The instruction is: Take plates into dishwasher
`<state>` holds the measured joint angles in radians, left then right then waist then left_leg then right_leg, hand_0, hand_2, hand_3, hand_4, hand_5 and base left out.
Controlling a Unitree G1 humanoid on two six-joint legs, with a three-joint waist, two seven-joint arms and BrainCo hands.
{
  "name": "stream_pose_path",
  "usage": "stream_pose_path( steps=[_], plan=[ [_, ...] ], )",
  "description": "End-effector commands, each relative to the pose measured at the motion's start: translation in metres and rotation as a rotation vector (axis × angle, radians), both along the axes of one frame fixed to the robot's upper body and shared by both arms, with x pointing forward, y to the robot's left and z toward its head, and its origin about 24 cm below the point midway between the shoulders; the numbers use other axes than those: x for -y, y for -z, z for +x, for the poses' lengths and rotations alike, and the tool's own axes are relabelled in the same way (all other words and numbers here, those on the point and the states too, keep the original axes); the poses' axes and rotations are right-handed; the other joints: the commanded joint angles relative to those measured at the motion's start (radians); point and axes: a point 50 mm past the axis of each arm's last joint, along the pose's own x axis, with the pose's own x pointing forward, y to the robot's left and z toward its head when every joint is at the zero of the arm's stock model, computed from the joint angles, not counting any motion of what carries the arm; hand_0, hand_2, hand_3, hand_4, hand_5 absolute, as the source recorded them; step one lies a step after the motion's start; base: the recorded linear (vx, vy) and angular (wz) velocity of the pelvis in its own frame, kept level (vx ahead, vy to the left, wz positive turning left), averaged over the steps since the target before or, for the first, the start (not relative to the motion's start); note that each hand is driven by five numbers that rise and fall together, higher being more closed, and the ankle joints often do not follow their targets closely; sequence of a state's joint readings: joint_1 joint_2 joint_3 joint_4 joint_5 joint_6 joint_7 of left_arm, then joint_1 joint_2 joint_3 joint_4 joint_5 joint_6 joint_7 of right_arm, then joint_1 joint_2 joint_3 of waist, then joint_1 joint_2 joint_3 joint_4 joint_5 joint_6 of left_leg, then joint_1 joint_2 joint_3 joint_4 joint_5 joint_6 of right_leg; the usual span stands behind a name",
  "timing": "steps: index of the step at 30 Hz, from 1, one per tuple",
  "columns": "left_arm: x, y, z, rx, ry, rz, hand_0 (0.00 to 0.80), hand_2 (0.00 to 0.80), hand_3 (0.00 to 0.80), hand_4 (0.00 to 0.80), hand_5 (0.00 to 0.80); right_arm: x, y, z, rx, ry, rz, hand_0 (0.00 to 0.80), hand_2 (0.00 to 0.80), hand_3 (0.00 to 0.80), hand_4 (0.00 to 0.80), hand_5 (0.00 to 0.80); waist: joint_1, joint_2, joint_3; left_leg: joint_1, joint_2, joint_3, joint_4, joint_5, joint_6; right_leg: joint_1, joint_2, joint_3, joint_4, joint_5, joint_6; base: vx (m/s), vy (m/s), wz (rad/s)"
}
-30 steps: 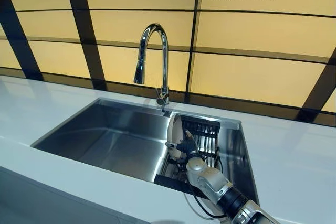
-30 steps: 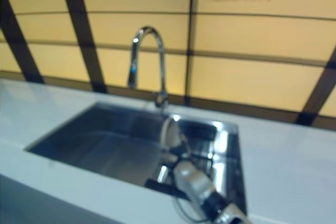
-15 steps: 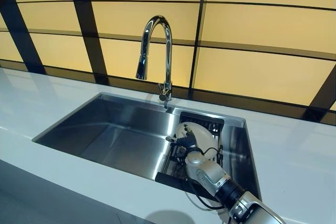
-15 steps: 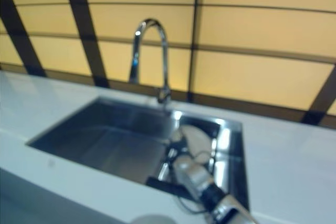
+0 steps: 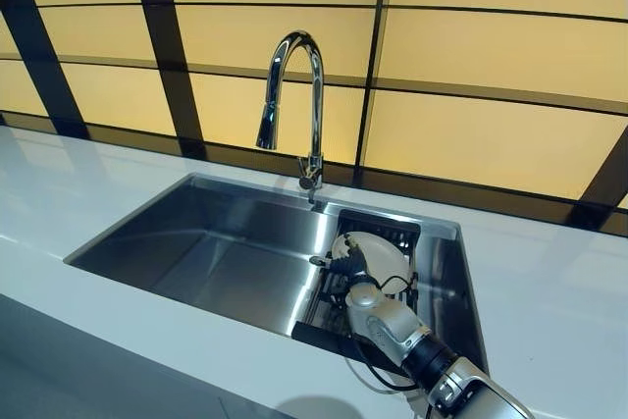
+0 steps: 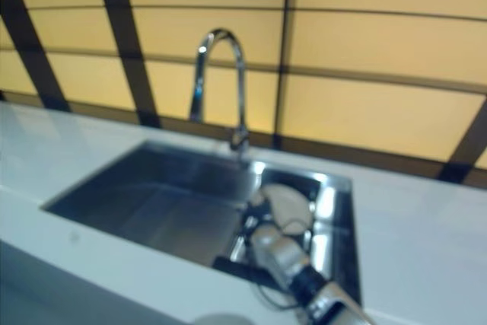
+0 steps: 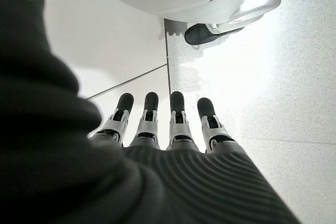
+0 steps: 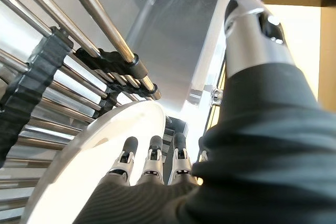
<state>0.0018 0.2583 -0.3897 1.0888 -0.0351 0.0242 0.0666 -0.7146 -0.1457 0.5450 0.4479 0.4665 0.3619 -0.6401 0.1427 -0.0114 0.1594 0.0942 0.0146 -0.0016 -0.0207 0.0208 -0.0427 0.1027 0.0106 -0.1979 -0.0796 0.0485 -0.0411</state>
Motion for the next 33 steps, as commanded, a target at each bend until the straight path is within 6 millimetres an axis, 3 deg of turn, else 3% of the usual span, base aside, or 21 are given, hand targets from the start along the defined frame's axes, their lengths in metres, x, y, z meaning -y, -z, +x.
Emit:
stream_pose_path(
  steps=[1, 4, 10, 15, 20, 23, 26, 33],
  plan=[
    [0.02, 0.004, 0.003, -0.027, 0.056, -0.033, 0.0, 0.0, 0.0, 0.0, 0.0, -0.015, -0.055, 0.019, 0.167, -0.055, 0.013, 0.0, 0.0, 0.0, 0.0, 0.0, 0.023, -0.048, -0.001, -0.049, -0.043, -0.017, 0.074, -0.038, 0.015, 0.038, -0.02, -0.013, 0.04, -0.063, 0.033, 0.0, 0.0, 0.0],
    [0.019, 0.004, 0.004, -0.03, 0.073, -0.029, 0.0, 0.0, 0.0, 0.0, 0.0, -0.012, -0.068, 0.023, 0.24, -0.087, -0.066, 0.0, 0.0, 0.0, 0.0, 0.0, 0.026, -0.049, -0.005, -0.044, -0.044, -0.018, 0.069, -0.037, 0.015, 0.042, -0.022, -0.018, 0.04, -0.064, 0.034, -0.003, -0.001, 0.01],
    [0.015, 0.003, 0.005, -0.034, 0.107, -0.02, 0.0, 0.0, 0.0, 0.0, 0.0, 0.004, -0.103, 0.032, 0.379, -0.18, -0.441, 0.0, 0.0, 0.0, 0.0, 0.0, 0.028, -0.055, -0.018, -0.027, -0.046, -0.016, 0.042, -0.031, 0.018, 0.05, -0.022, -0.023, 0.037, -0.066, 0.042, -0.003, -0.001, 0.01],
    [0.007, 0.002, 0.005, -0.04, 0.124, -0.002, 0.0, 0.0, 0.0, 0.0, 0.0, 0.029, -0.134, 0.037, 0.416, -0.203, -0.647, 0.0, 0.0, 0.0, 0.0, 0.0, 0.025, -0.067, -0.035, -0.004, -0.046, -0.014, -0.004, -0.023, 0.023, 0.059, -0.021, -0.024, 0.029, -0.065, 0.051, 0.0, 0.0, 0.0],
    [-0.005, 0.0, 0.004, -0.048, 0.125, 0.023, 0.0, 0.0, 0.0, 0.0, 0.0, 0.061, -0.147, 0.039, 0.409, -0.22, -0.793, 0.0, 0.0, 0.0, 0.0, 0.0, 0.011, -0.078, -0.054, 0.006, -0.045, -0.004, -0.034, -0.016, 0.026, 0.052, -0.02, -0.019, 0.022, -0.06, 0.062, 0.0, 0.0, 0.0],
    [-0.014, -0.002, 0.003, -0.05, 0.112, 0.034, 0.0, 0.0, 0.0, 0.0, 0.0, 0.087, -0.143, 0.039, 0.331, -0.246, -0.88, 0.0, 0.0, 0.0, 0.0, 0.0, -0.006, -0.082, -0.064, 0.009, -0.046, 0.009, -0.041, -0.018, 0.03, 0.045, -0.02, -0.01, 0.021, -0.056, 0.068, 0.0, 0.0, 0.0],
    [-0.017, -0.003, 0.004, -0.046, 0.104, 0.039, 0.0, 0.0, 0.0, 0.0, 0.0, 0.1, -0.134, 0.039, 0.25, -0.28, -0.937, 0.0, 0.0, 0.0, 0.0, 0.0, -0.015, -0.084, -0.065, 0.013, -0.047, 0.017, -0.045, -0.019, 0.033, 0.043, -0.021, -0.003, 0.02, -0.053, 0.071, 0.0, 0.0, 0.0],
    [-0.02, -0.005, 0.01, -0.035, 0.105, 0.043, 0.0, 0.0, 0.0, 0.0, 0.0, 0.107, -0.111, 0.04, 0.097, -0.366, -0.938, 0.0, 0.0, 0.0, 0.0, 0.0, -0.021, -0.088, -0.059, 0.016, -0.048, 0.029, -0.045, -0.023, 0.038, 0.04, -0.025, 0.0, 0.026, -0.052, 0.075, -0.008, -0.002, -0.09]
  ],
)
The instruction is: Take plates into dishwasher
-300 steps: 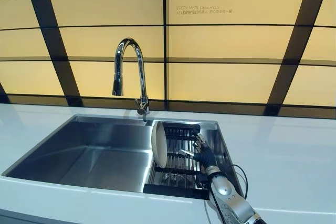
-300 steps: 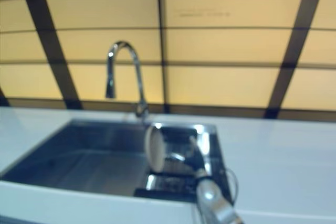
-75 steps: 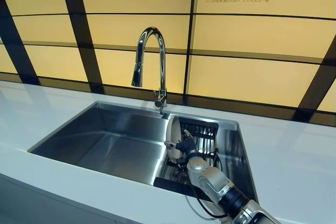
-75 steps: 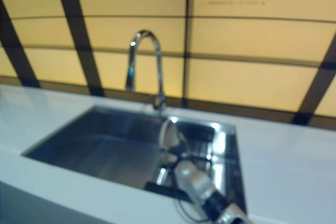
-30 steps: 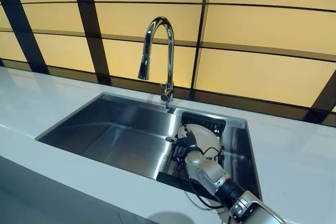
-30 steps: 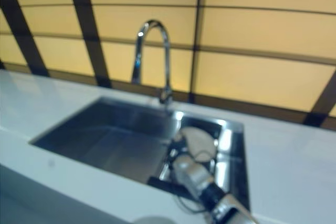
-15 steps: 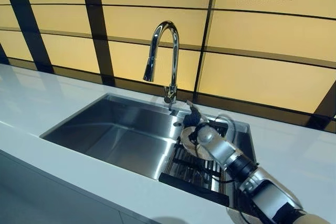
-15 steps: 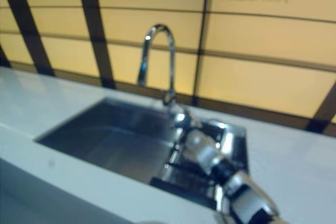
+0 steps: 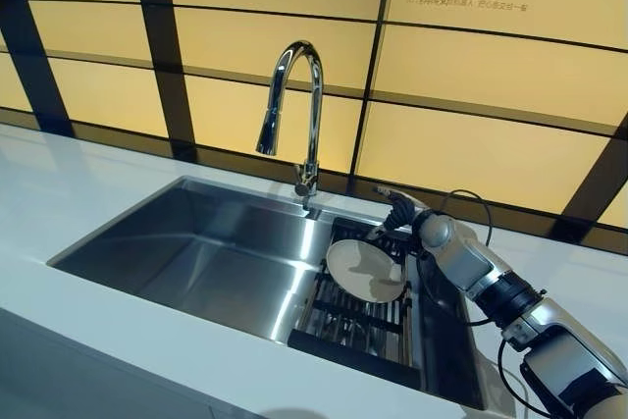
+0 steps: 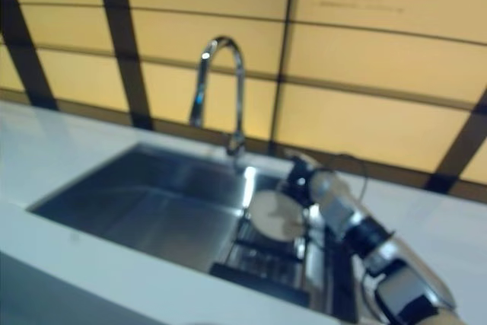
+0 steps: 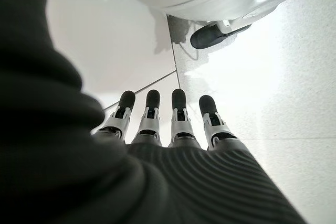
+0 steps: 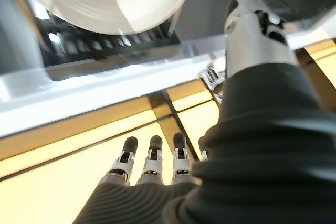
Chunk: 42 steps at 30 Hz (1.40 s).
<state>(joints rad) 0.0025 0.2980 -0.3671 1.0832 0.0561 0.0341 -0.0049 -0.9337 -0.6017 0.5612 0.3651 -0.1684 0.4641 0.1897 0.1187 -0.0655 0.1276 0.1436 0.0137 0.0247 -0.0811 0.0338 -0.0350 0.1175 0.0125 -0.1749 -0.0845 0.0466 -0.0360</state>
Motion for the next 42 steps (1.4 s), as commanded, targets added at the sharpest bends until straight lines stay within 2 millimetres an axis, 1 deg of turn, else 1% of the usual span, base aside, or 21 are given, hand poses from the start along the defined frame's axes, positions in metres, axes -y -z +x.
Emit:
stream_pose_path(
  steps=[1, 8, 12, 13, 15, 20, 23, 27, 42],
  plan=[
    [-0.005, -0.003, 0.011, 0.006, 0.025, 0.02, 0.0, 0.0, 0.0, 0.0, 0.0, 0.006, -0.008, 0.003, 0.004, -0.021, -0.099, 0.0, 0.0, 0.0, 0.0, 0.0, 0.003, -0.034, -0.026, -0.033, -0.047, 0.004, 0.016, -0.036, 0.032, 0.025, -0.028, -0.024, 0.032, -0.05, 0.07, -0.007, 0.0, -0.04],
    [-0.006, -0.004, 0.014, 0.018, 0.042, 0.023, 0.0, 0.0, 0.0, 0.0, 0.0, -0.002, 0.013, 0.001, -0.096, -0.054, -0.084, 0.0, 0.0, 0.0, 0.0, 0.0, 0.01, -0.036, -0.012, -0.031, -0.048, 0.004, 0.016, -0.041, 0.038, 0.026, -0.032, -0.026, 0.036, -0.05, 0.073, 0.0, 0.0, 0.0],
    [-0.008, -0.005, 0.015, 0.023, 0.047, 0.032, 0.0, 0.0, 0.0, 0.0, 0.0, -0.007, 0.025, -0.001, -0.13, -0.069, -0.07, 0.0, 0.0, 0.0, 0.0, 0.0, 0.013, -0.037, -0.005, -0.033, -0.049, 0.003, 0.014, -0.042, 0.041, 0.021, -0.031, -0.027, 0.039, -0.049, 0.075, 0.0, 0.0, 0.0],
    [-0.009, -0.005, 0.015, 0.023, 0.048, 0.033, 0.0, 0.0, 0.0, 0.0, 0.0, -0.007, 0.026, -0.001, -0.13, -0.069, -0.07, 0.0, 0.0, 0.0, 0.0, 0.0, 0.013, -0.038, -0.005, -0.033, -0.049, 0.004, 0.013, -0.042, 0.041, 0.02, -0.031, -0.027, 0.039, -0.049, 0.075, 0.0, 0.0, 0.0],
    [-0.01, -0.006, 0.015, 0.025, 0.049, 0.035, 0.0, 0.0, 0.0, 0.0, 0.0, -0.011, 0.036, -0.004, -0.161, -0.078, -0.061, 0.0, 0.0, 0.0, 0.0, 0.0, 0.013, -0.037, -0.001, -0.035, -0.05, 0.004, 0.012, -0.042, 0.042, 0.017, -0.032, -0.027, 0.04, -0.049, 0.076, 0.0, 0.0, 0.0],
    [-0.01, -0.006, 0.016, 0.029, 0.051, 0.036, 0.0, 0.0, 0.0, 0.0, 0.0, -0.017, 0.05, -0.008, -0.197, -0.086, -0.049, 0.0, 0.0, 0.0, 0.0, 0.0, 0.012, -0.035, 0.006, -0.039, -0.051, 0.005, 0.015, -0.043, 0.046, 0.009, -0.033, -0.026, 0.046, -0.049, 0.076, 0.0, 0.0, 0.0],
    [-0.009, -0.007, 0.018, 0.034, 0.056, 0.037, 0.0, 0.0, 0.0, 0.0, 0.0, -0.02, 0.057, -0.009, -0.209, -0.085, -0.04, 0.0, 0.0, 0.0, 0.0, 0.0, 0.013, -0.033, 0.012, -0.043, -0.051, 0.006, 0.018, -0.044, 0.048, 0.004, -0.033, -0.024, 0.05, -0.049, 0.076, 0.0, 0.0, 0.0],
    [-0.009, -0.007, 0.02, 0.04, 0.063, 0.038, 0.0, 0.0, 0.0, 0.0, 0.0, -0.022, 0.064, -0.01, -0.223, -0.08, -0.028, 0.0, 0.0, 0.0, 0.0, 0.0, 0.014, -0.03, 0.021, -0.049, -0.051, 0.005, 0.024, -0.046, 0.05, -0.003, -0.033, -0.024, 0.056, -0.049, 0.076, 0.0, 0.0, 0.0],
    [-0.009, -0.011, 0.029, 0.059, 0.087, 0.037, 0.0, 0.0, 0.0, 0.0, 0.0, -0.029, 0.073, -0.013, -0.244, -0.072, 0.003, 0.0, 0.0, 0.0, 0.0, 0.0, 0.016, -0.028, 0.041, -0.068, -0.048, 0.003, 0.035, -0.045, 0.049, -0.02, -0.03, -0.021, 0.064, -0.05, 0.073, 0.0, 0.0, 0.0]
  ],
)
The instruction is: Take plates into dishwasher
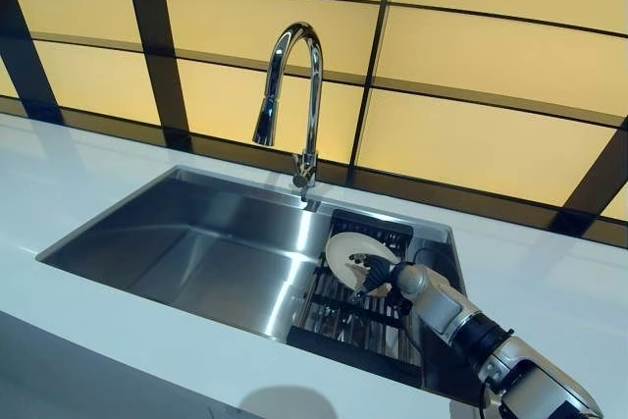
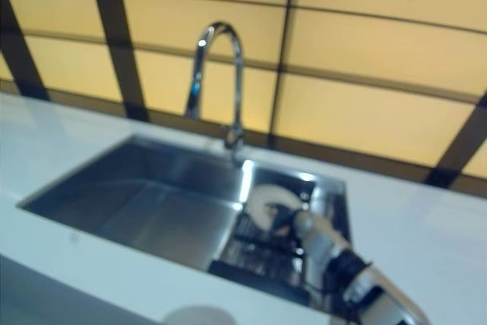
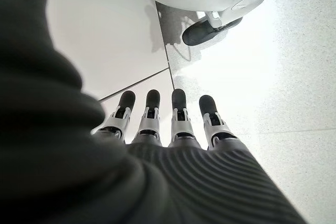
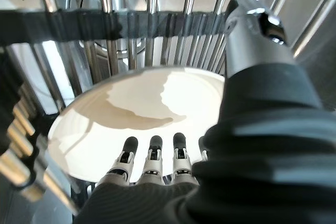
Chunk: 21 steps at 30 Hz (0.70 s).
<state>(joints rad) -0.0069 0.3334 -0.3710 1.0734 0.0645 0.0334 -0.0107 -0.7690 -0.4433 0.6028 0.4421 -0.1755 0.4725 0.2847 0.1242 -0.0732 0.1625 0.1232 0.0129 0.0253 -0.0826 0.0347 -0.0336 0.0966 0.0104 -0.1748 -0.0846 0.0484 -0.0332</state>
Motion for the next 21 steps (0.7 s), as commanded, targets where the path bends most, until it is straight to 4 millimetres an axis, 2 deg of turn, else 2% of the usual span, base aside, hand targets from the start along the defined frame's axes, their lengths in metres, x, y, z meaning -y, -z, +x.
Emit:
stream_pose_path(
  steps=[1, 11, 16, 21],
  plan=[
    [0.003, -0.006, 0.024, 0.047, 0.069, 0.006, 0.0, 0.0, 0.0, 0.0, 0.0, -0.001, -0.02, 0.008, 0.101, -0.003, -0.046, 0.0, 0.0, 0.0, 0.0, 0.0, 0.011, -0.02, 0.007, -0.049, -0.048, 0.001, 0.038, -0.046, 0.047, 0.0, -0.027, -0.021, 0.065, -0.052, 0.07, 0.0, 0.0, 0.0],
    [0.007, -0.009, 0.033, 0.062, 0.075, 0.001, 0.0, 0.0, 0.0, 0.0, 0.0, -0.004, -0.014, 0.008, 0.115, 0.01, -0.062, 0.0, 0.0, 0.0, 0.0, 0.0, 0.013, -0.016, 0.027, -0.071, -0.046, -0.007, 0.054, -0.044, 0.047, -0.019, -0.027, -0.021, 0.083, -0.056, 0.065, -0.004, -0.001, 0.0],
    [0.008, -0.007, 0.03, 0.056, 0.076, -0.001, 0.0, 0.0, 0.0, 0.0, 0.0, -0.003, -0.012, 0.008, 0.145, 0.025, -0.064, 0.0, 0.0, 0.0, 0.0, 0.0, 0.017, -0.016, 0.032, -0.075, -0.046, -0.015, 0.062, -0.047, 0.047, -0.018, -0.028, -0.025, 0.089, -0.062, 0.062, 0.0, 0.0, 0.0],
    [0.008, -0.008, 0.031, 0.061, 0.083, -0.002, 0.0, 0.0, 0.0, 0.0, 0.0, -0.004, -0.022, 0.011, 0.26, 0.01, -0.117, 0.0, 0.0, 0.0, 0.0, 0.0, 0.023, -0.014, 0.042, -0.085, -0.045, -0.024, 0.073, -0.048, 0.046, -0.024, -0.03, -0.03, 0.103, -0.067, 0.061, 0.002, -0.011, 0.04]
  ],
)
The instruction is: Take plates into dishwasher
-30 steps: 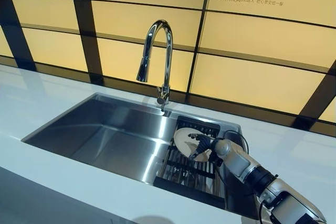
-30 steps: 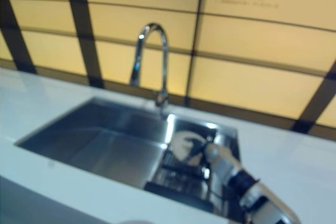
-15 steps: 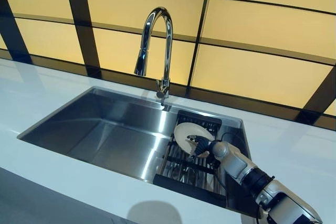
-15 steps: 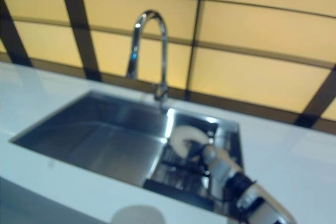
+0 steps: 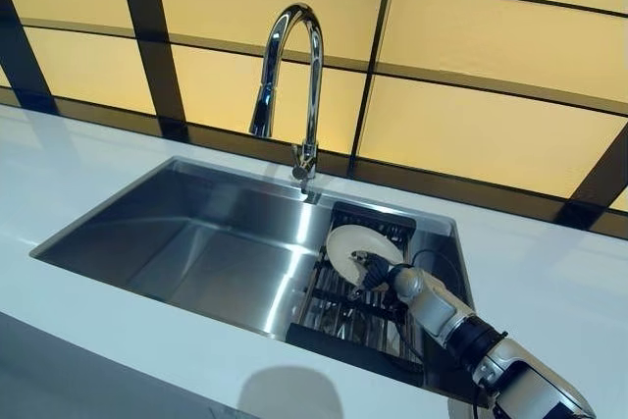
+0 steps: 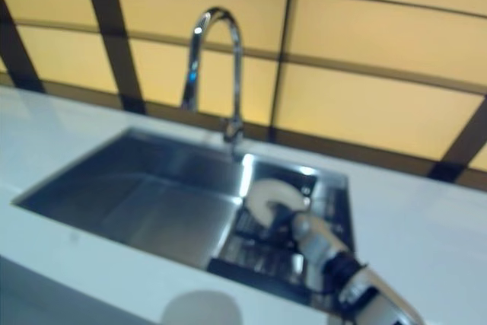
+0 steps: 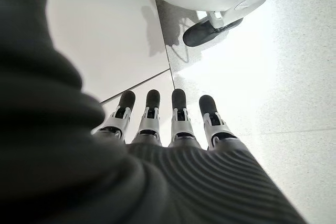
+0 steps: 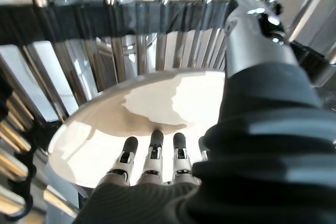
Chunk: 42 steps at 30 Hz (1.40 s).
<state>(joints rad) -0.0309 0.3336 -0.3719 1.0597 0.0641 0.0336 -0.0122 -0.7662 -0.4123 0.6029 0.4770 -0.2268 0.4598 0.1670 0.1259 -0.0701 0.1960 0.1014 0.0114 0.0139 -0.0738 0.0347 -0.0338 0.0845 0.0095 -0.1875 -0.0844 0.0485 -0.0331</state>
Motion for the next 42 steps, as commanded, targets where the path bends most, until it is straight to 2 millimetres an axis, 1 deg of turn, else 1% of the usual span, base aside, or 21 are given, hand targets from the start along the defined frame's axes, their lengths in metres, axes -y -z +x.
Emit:
stream_pose_path(
  steps=[1, 3, 8, 15, 23, 32, 42],
  plan=[
    [0.005, -0.004, 0.019, 0.029, 0.072, 0.005, 0.0, 0.0, 0.0, 0.0, 0.0, -0.003, -0.026, 0.008, 0.171, -0.044, -0.088, 0.0, 0.0, 0.0, 0.0, 0.0, 0.022, -0.017, 0.011, -0.064, -0.044, -0.013, 0.065, -0.048, 0.046, -0.013, -0.029, -0.018, 0.104, -0.068, 0.06, -0.004, -0.017, 0.1],
    [0.005, -0.005, 0.021, 0.033, 0.075, 0.003, 0.0, 0.0, 0.0, 0.0, 0.0, -0.003, -0.033, 0.01, 0.224, -0.037, -0.103, 0.0, 0.0, 0.0, 0.0, 0.0, 0.025, -0.016, 0.018, -0.069, -0.042, -0.016, 0.068, -0.047, 0.046, -0.016, -0.03, -0.02, 0.109, -0.07, 0.06, -0.008, -0.014, 0.12],
    [0.006, -0.007, 0.025, 0.037, 0.09, 0.002, 0.0, 0.0, 0.0, 0.0, 0.0, 0.002, -0.042, 0.013, 0.32, 0.008, -0.13, 0.0, 0.0, 0.0, 0.0, 0.0, 0.03, -0.015, 0.027, -0.075, -0.041, -0.027, 0.065, -0.044, 0.045, -0.021, -0.029, -0.024, 0.113, -0.072, 0.059, 0.0, -0.015, 0.03],
    [0.007, -0.008, 0.029, 0.045, 0.102, 0.002, 0.0, 0.0, 0.0, 0.0, 0.0, 0.009, -0.05, 0.019, 0.388, 0.078, -0.157, 0.0, 0.0, 0.0, 0.0, 0.0, 0.04, -0.014, 0.039, -0.09, -0.04, -0.038, 0.073, -0.043, 0.044, -0.029, -0.029, -0.03, 0.117, -0.074, 0.056, 0.001, -0.009, 0.02],
    [0.007, -0.014, 0.041, 0.071, 0.123, 0.004, 0.0, 0.0, 0.0, 0.0, 0.0, 0.017, -0.059, 0.026, 0.434, 0.141, -0.213, 0.0, 0.0, 0.0, 0.0, 0.0, 0.057, -0.015, 0.068, -0.124, -0.04, -0.053, 0.095, -0.041, 0.041, -0.047, -0.027, -0.04, 0.126, -0.074, 0.05, -0.021, -0.017, 0.07],
    [0.009, -0.018, 0.051, 0.098, 0.132, 0.003, 0.0, 0.0, 0.0, 0.0, 0.0, 0.017, -0.068, 0.028, 0.51, 0.127, -0.306, 0.0, 0.0, 0.0, 0.0, 0.0, 0.061, -0.015, 0.086, -0.145, -0.04, -0.058, 0.098, -0.036, 0.04, -0.064, -0.027, -0.042, 0.129, -0.071, 0.049, -0.003, -0.002, 0.0],
    [0.01, -0.022, 0.059, 0.119, 0.141, 0.0, 0.0, 0.0, 0.0, 0.0, 0.0, 0.023, -0.077, 0.029, 0.593, 0.113, -0.428, 0.0, 0.0, 0.0, 0.0, 0.0, 0.062, -0.018, 0.102, -0.167, -0.04, -0.062, 0.111, -0.037, 0.042, -0.081, -0.026, -0.043, 0.137, -0.07, 0.05, 0.0, 0.0, 0.0]
  ],
)
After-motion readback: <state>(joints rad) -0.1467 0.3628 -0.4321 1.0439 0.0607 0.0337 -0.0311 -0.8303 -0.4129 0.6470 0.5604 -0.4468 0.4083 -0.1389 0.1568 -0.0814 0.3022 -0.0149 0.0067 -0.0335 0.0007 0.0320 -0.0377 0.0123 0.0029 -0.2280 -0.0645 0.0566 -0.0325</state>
